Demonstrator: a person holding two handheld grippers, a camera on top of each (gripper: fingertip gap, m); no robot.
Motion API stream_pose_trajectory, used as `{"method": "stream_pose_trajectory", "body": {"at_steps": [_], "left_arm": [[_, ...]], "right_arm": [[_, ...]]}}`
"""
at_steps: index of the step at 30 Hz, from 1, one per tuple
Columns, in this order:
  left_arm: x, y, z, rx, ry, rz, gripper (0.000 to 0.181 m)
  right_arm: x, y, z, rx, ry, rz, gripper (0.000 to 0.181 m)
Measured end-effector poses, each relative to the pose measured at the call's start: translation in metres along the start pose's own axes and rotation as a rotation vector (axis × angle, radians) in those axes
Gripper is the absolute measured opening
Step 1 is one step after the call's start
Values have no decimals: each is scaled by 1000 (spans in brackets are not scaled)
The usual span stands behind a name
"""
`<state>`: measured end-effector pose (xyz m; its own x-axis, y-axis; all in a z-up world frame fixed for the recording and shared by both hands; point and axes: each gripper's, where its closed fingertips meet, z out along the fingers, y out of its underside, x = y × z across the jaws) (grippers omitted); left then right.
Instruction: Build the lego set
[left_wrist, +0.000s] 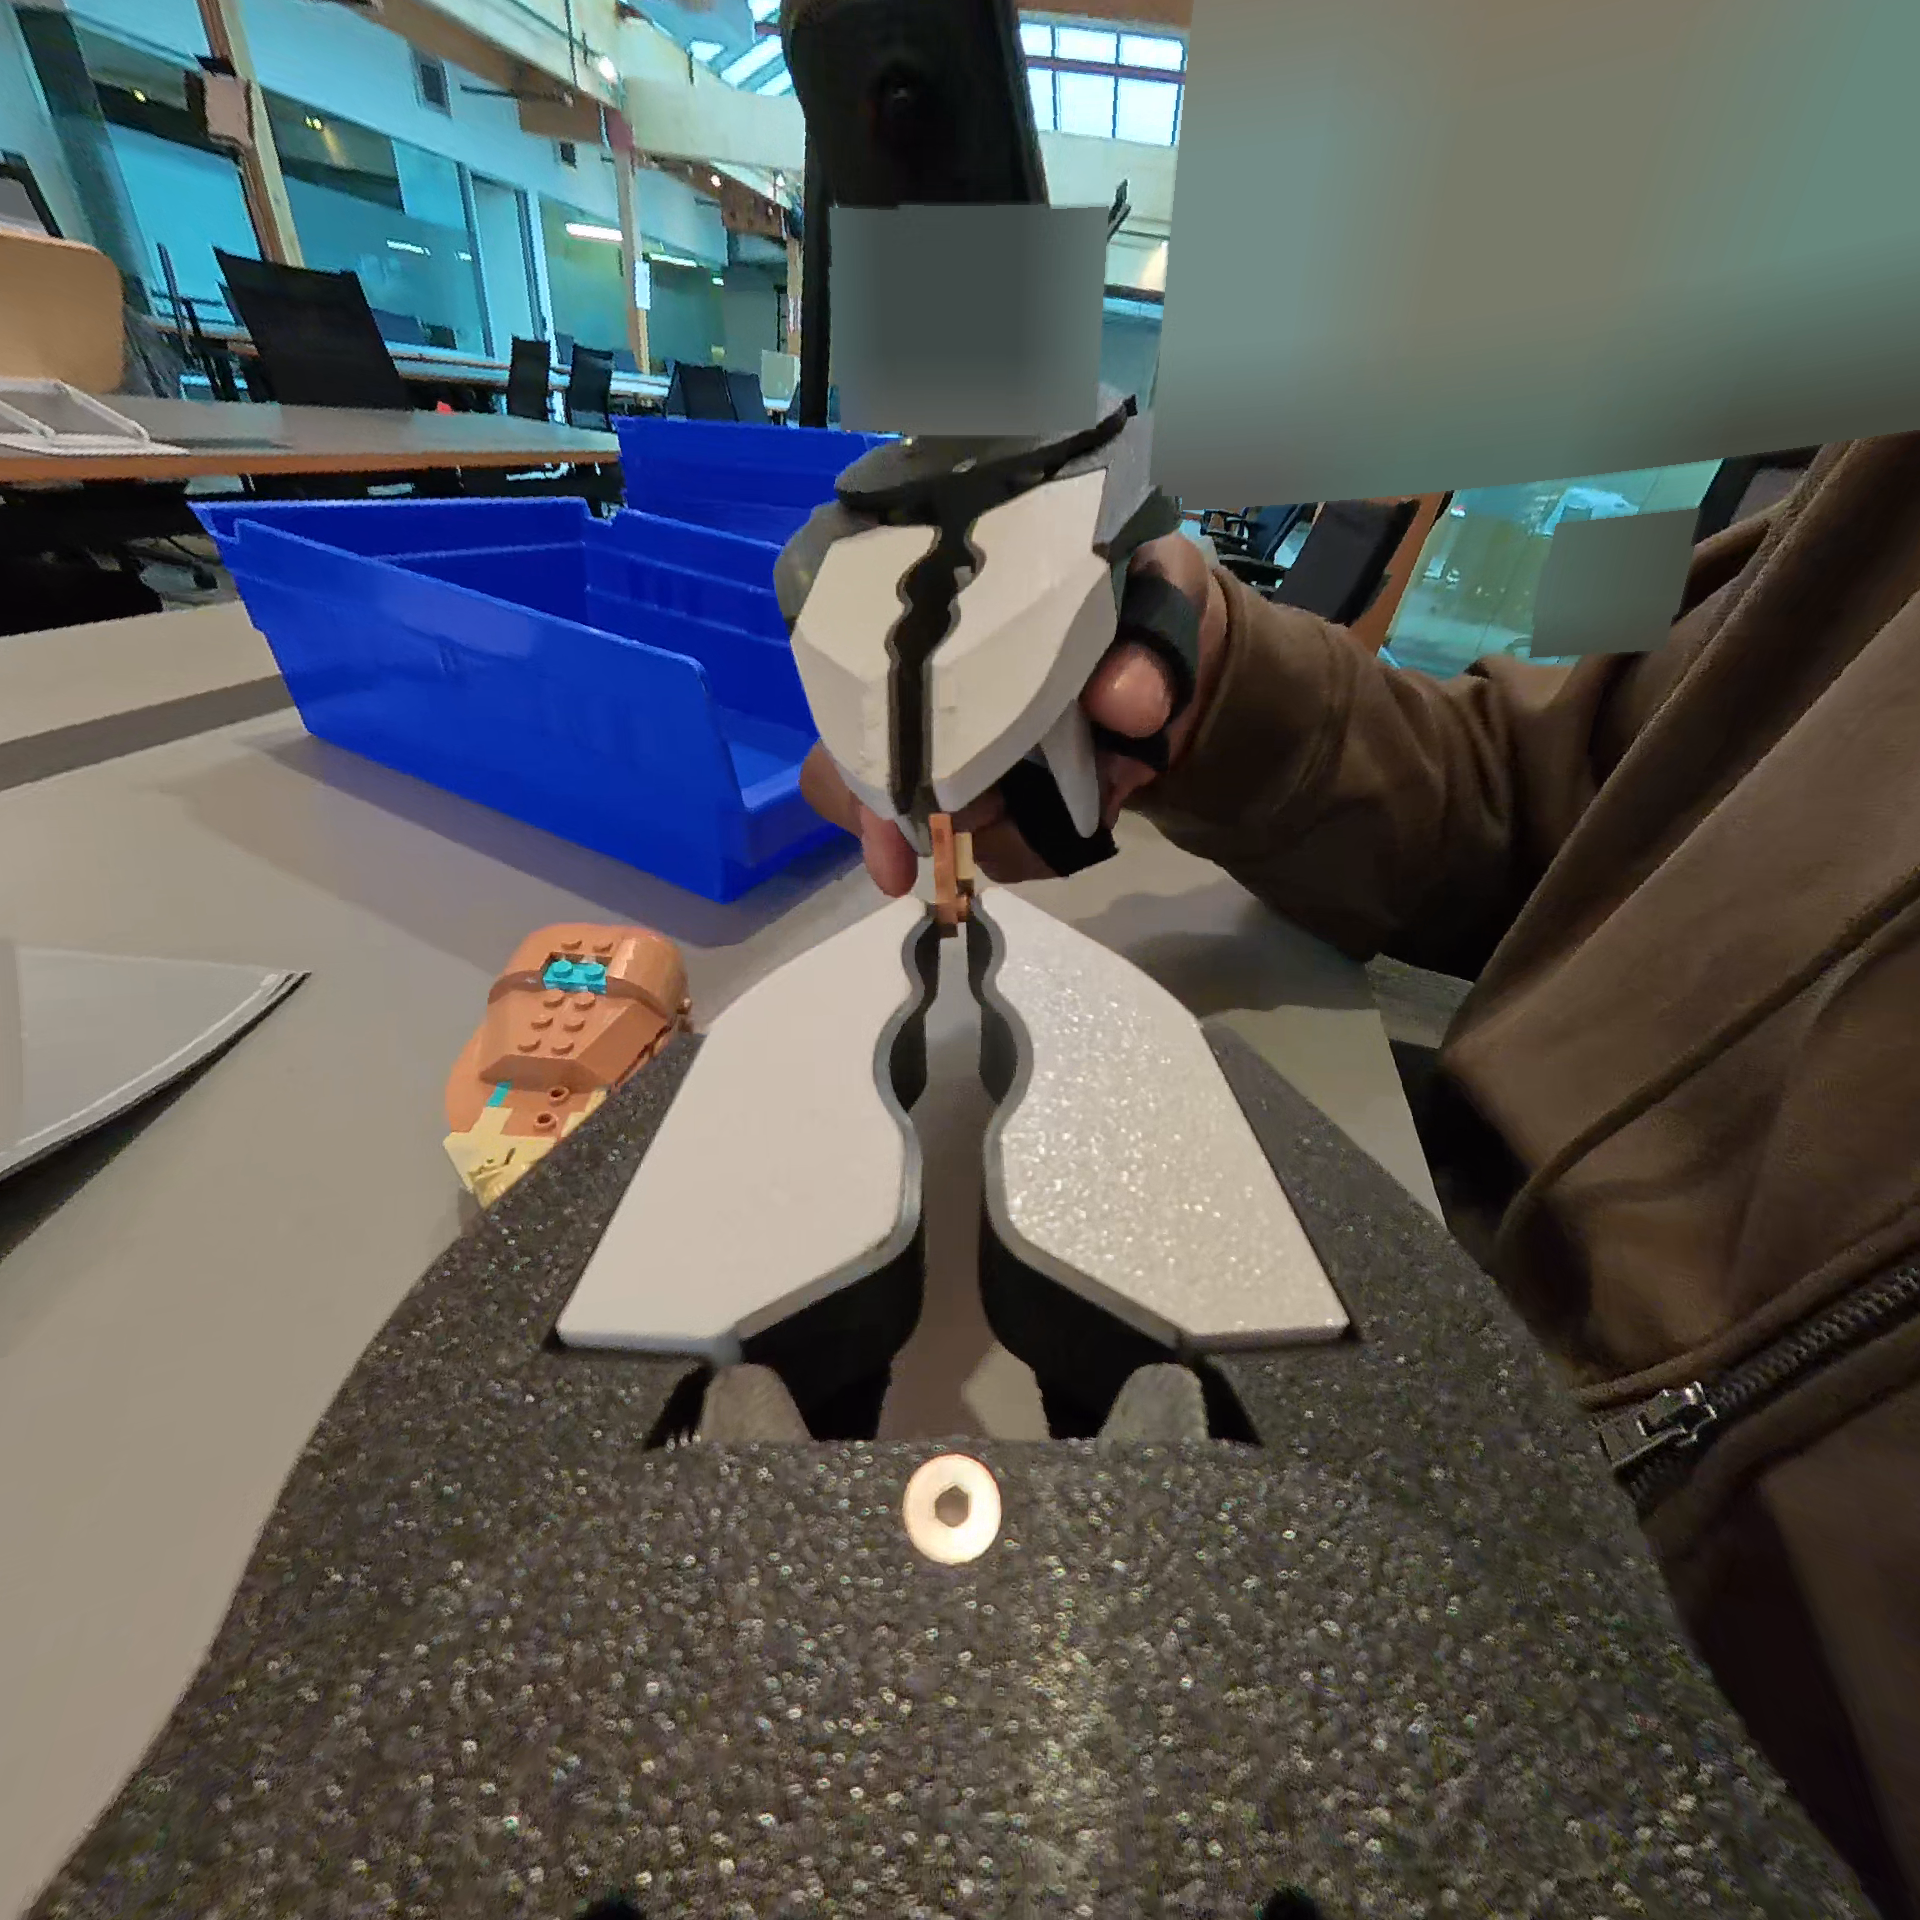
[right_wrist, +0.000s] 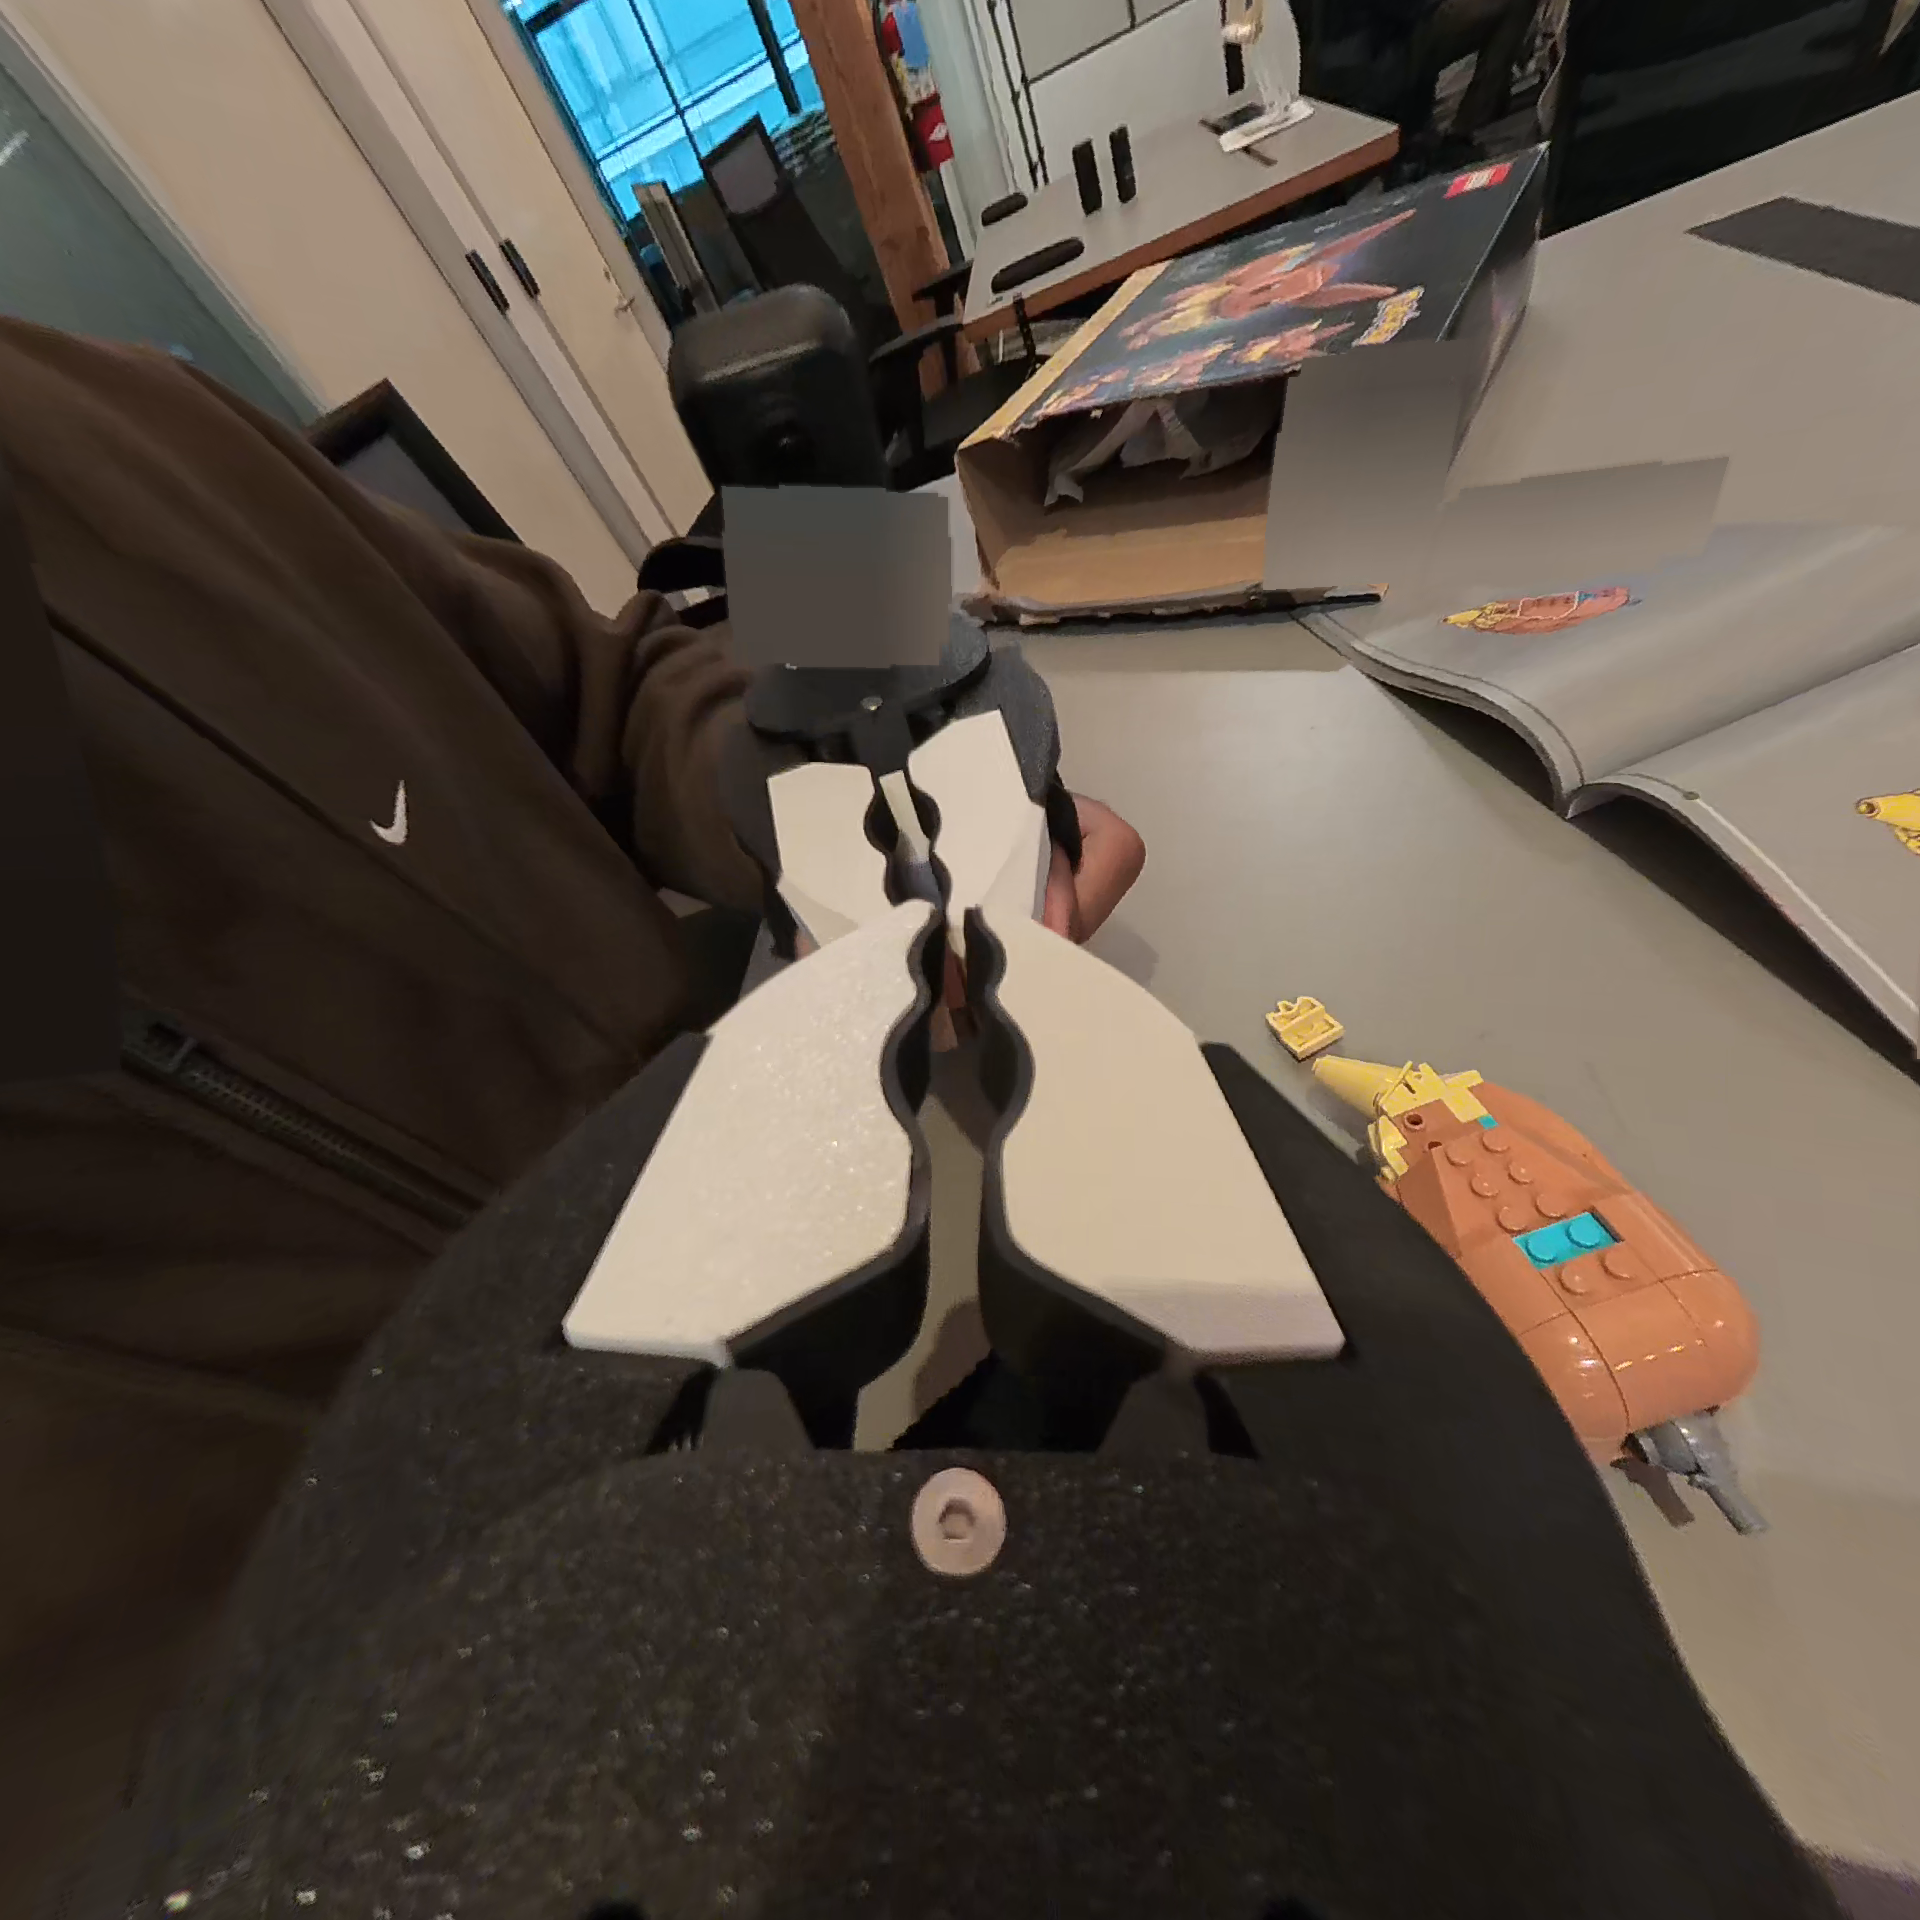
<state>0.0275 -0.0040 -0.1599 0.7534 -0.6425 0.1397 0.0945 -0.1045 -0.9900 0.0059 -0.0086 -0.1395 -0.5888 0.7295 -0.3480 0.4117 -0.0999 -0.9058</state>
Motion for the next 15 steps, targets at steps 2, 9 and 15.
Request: {"method": "stream_pose_trajectory", "body": {"at_steps": [2,9,15], "left_arm": [[0,3,0,-17,5,-16,4],[5,12,3,-81,39,-39,4],[6,16,4,-113,48,-41,5]], "right_arm": [[-1,3,0,-20,-8,-10,3],[-2,13,0,-76,-24,-26,2],[-2,17,-2,-100,-24,-35,3]]}}
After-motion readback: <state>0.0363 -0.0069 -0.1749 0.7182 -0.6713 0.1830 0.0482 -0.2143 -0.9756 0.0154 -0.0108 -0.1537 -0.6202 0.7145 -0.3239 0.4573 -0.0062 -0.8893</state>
